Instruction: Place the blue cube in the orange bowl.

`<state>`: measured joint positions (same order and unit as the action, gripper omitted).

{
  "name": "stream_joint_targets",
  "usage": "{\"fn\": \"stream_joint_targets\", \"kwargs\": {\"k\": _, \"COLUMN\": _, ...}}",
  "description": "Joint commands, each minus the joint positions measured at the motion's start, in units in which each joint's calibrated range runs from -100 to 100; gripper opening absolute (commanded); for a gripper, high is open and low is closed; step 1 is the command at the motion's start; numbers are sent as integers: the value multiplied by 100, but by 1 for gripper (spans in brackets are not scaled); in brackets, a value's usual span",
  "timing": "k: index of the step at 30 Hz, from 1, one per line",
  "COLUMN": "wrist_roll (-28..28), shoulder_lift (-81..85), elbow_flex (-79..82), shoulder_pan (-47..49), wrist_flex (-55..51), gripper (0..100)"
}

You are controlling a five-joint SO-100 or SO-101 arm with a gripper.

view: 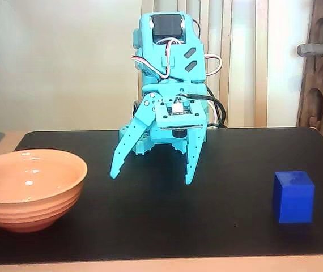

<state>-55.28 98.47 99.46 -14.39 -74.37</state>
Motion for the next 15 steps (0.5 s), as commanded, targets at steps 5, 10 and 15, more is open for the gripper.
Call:
{"fn": "stream_joint_targets", "kwargs": {"k": 5, "wrist_roll": -10, "shoulder_lift": -699, "elbow_flex": -581, "shoulder_pan": 45, "wrist_flex": 834, "gripper": 41}}
{"fn": "stream_joint_targets", "kwargs": {"k": 10, "wrist_roll": -31, "shoulder_lift": -1262, "elbow_flex": -1325, "shoulder_pan": 55, "wrist_flex": 826, "gripper": 41}}
{"fn": "stream_joint_targets", "kwargs": {"k": 15, "wrist_roll": -26, "shoulder_lift": -2054, "elbow_flex": -2260, "shoulder_pan": 55, "wrist_flex": 826, "gripper": 41}}
